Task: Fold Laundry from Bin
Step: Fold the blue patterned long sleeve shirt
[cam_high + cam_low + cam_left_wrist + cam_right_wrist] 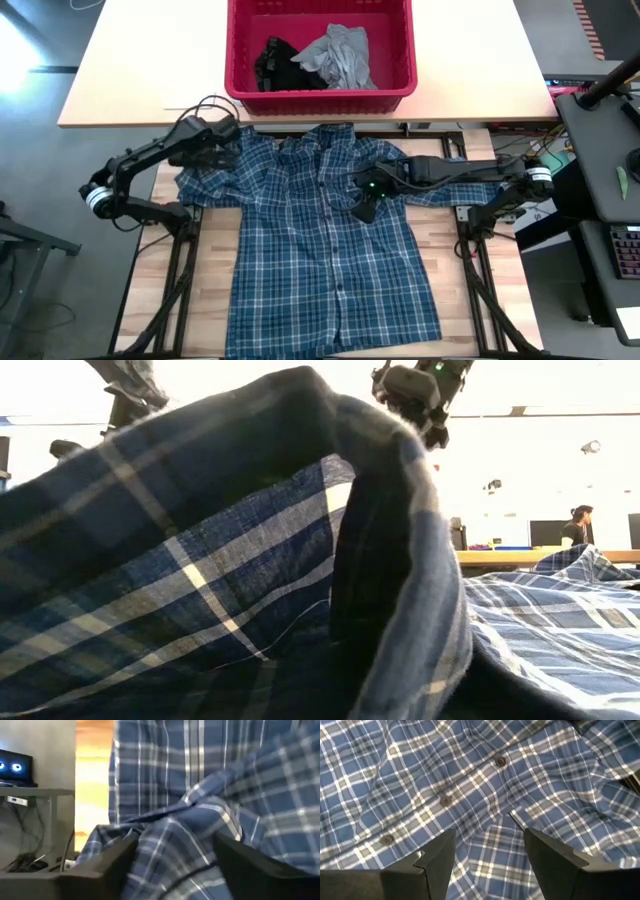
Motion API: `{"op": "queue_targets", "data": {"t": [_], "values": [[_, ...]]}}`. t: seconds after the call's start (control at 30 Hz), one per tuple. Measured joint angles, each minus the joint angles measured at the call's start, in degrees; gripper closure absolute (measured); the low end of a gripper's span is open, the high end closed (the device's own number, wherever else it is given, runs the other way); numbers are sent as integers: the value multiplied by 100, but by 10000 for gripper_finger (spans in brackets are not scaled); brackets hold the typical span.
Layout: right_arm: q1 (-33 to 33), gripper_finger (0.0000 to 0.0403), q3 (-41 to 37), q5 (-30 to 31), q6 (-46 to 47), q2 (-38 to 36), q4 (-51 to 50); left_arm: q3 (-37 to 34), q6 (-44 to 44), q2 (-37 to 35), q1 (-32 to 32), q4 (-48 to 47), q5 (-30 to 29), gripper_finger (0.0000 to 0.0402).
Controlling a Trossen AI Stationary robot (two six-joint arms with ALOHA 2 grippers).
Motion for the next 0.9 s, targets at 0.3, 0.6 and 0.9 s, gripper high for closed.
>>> {"op": "queue_targets", "data": {"t": [0.3, 0.6, 0.9], "values": [[0, 172, -2, 321, 92, -668, -813, 512, 749, -24, -47, -117, 980, 383], [-21, 178, -11, 1285, 108, -1661, -997, 3140, 1797, -544, -1118, -1255, 2661, 401], [-39, 179, -13, 1396, 380, -2080, -1177, 3297, 1008, -1072, -2205, -1345, 4770, 401]]}}
